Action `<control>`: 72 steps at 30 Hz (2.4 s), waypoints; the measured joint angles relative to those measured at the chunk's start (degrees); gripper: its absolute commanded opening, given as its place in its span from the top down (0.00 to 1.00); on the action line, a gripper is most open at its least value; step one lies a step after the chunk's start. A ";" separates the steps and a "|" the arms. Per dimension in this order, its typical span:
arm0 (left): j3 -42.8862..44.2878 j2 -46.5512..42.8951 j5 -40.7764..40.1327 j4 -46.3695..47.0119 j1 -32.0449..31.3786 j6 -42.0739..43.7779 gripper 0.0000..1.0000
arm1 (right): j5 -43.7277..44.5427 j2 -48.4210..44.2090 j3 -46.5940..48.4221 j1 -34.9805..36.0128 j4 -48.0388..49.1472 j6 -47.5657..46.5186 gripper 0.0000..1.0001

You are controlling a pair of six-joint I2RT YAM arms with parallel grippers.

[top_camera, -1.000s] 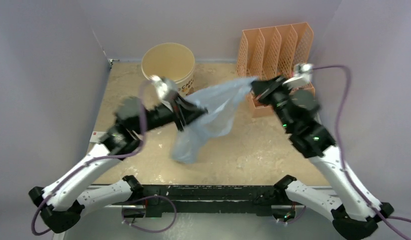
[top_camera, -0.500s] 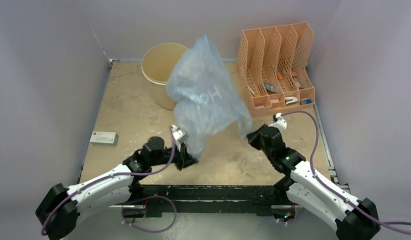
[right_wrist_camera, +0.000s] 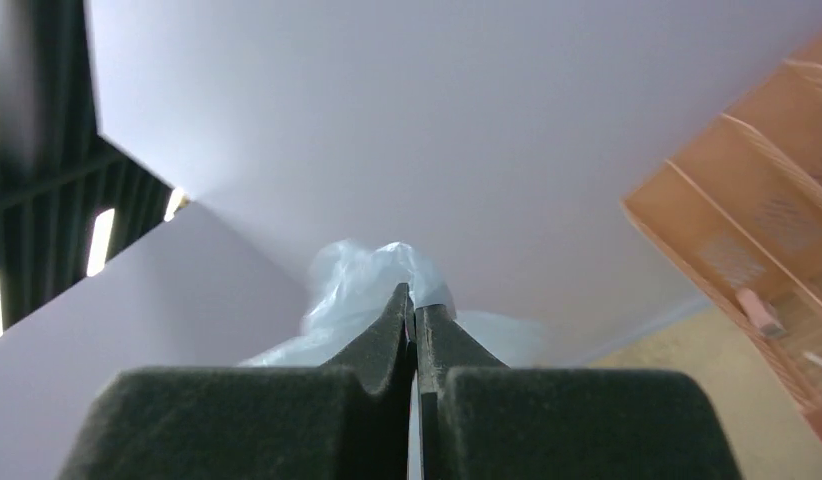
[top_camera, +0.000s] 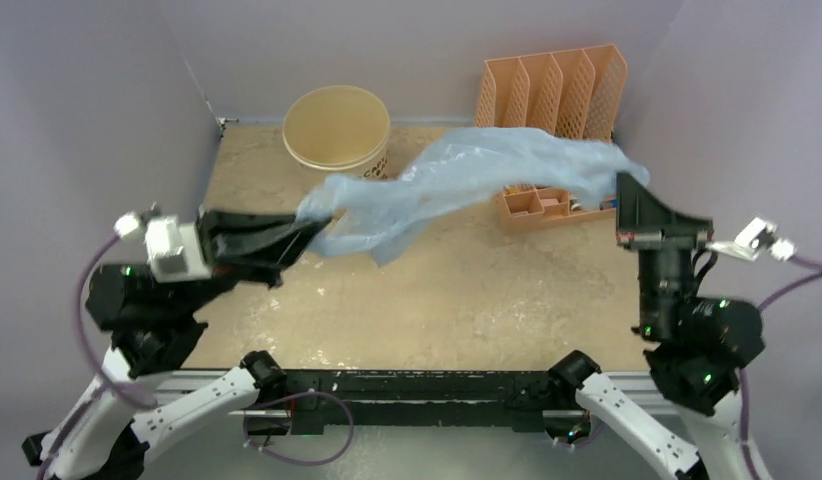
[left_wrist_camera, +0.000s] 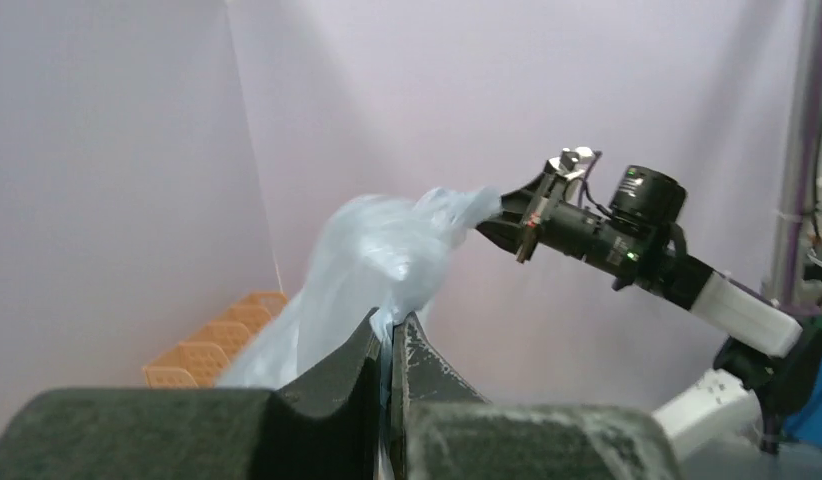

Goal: Put the trash bags into the trash bin

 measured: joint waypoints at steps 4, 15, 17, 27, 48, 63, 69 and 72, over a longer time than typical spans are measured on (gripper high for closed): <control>-20.06 -11.28 1.88 8.31 -0.22 -3.80 1.00 | 1.77 -8.94 -18.51 -0.48 0.50 5.79 1.00; -35.01 1.90 0.66 -10.51 -0.13 -12.76 1.00 | -5.90 8.04 -19.28 0.00 -18.01 9.92 1.00; -19.04 4.22 0.11 -9.64 -0.04 -9.42 1.00 | -4.79 9.09 -7.43 0.04 -15.17 7.10 1.00; -30.42 -7.13 0.44 10.27 -0.15 -10.93 1.00 | -2.54 -2.54 -22.21 -0.31 -6.01 8.28 1.00; -30.91 15.45 10.82 13.75 -0.11 -21.97 1.00 | -27.50 2.99 -16.48 -0.28 -7.61 -1.86 0.95; -35.78 12.22 -1.29 12.92 -0.11 -34.71 1.00 | -72.02 9.42 -28.09 -0.26 5.66 -5.64 0.88; -35.74 18.23 5.81 18.82 -0.11 -36.65 1.00 | -72.41 10.60 -31.82 -0.26 16.24 1.27 0.84; -36.26 18.58 8.74 22.38 -0.11 -37.29 1.00 | -71.19 11.69 -35.67 -0.26 23.06 7.21 0.80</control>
